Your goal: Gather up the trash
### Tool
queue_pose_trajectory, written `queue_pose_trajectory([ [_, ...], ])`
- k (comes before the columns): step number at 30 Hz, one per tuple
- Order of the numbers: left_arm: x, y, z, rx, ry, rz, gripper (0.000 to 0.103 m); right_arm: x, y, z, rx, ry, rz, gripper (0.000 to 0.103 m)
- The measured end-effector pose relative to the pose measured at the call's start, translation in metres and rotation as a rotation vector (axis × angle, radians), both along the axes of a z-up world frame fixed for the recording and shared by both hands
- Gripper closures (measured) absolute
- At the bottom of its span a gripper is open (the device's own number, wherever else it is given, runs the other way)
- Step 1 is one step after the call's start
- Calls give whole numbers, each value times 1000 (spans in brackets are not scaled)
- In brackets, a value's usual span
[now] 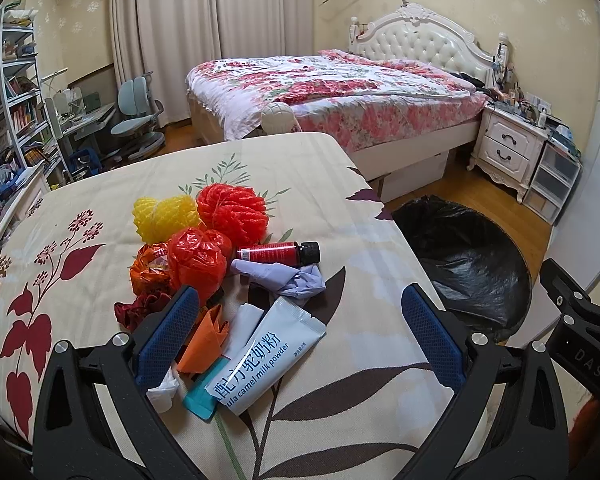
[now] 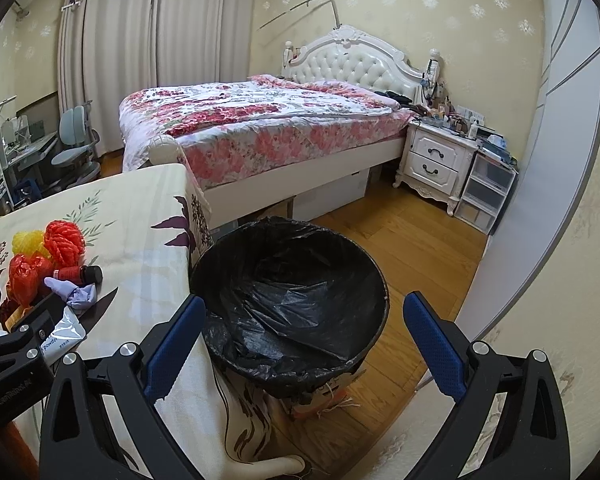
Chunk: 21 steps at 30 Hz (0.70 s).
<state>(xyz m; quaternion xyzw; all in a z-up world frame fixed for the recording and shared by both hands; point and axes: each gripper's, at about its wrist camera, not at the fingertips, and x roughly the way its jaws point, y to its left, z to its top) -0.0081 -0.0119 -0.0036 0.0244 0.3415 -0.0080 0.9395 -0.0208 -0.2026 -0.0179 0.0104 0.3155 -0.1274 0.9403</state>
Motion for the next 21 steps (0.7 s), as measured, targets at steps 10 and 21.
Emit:
queue_pose_trajectory([
  [10, -2, -1, -1, 5, 6, -1, 4, 1, 0, 0, 14, 14, 6, 6],
  [21, -16, 43, -1, 20, 23, 47, 5, 4, 25, -1, 43, 39, 75, 8],
])
